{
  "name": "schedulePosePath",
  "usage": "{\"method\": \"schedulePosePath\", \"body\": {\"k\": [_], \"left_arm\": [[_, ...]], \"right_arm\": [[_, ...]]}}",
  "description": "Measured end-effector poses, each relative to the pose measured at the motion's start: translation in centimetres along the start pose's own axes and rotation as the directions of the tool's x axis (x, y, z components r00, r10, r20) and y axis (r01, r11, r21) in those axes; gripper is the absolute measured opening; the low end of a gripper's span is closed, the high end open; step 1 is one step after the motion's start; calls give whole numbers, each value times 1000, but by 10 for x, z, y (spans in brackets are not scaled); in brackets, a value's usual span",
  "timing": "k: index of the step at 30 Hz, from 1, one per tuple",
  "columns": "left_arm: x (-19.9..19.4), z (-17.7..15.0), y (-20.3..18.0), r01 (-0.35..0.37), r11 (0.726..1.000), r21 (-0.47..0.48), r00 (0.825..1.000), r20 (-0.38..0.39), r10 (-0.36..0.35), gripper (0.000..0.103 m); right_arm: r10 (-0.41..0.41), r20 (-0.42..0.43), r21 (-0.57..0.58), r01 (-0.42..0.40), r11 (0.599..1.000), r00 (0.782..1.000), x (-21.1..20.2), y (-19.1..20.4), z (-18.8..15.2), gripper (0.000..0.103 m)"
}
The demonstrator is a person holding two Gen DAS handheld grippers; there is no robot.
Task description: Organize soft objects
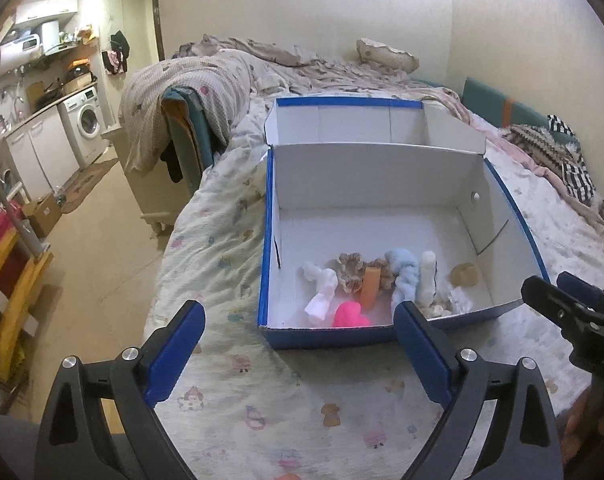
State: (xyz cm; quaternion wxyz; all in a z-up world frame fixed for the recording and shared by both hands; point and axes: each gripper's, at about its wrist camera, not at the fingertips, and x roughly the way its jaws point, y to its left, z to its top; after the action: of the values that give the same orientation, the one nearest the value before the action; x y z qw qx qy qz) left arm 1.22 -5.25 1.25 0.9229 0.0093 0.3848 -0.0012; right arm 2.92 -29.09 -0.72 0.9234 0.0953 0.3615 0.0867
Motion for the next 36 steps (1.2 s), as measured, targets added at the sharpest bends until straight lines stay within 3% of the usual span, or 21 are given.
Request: {"method": "schedulePosePath", "body": {"k": [13,36], "left_arm": [[-10,2,1,35,999,-13,999,33,-35,95],[-10,1,-2,30,999,-16,999,24,-30,95]], "right_arm": [[-18,12,-26,18,999,1000,-2,1,-1,103],[-15,17,-30,16,999,1000,-2,0,1,103]]}}
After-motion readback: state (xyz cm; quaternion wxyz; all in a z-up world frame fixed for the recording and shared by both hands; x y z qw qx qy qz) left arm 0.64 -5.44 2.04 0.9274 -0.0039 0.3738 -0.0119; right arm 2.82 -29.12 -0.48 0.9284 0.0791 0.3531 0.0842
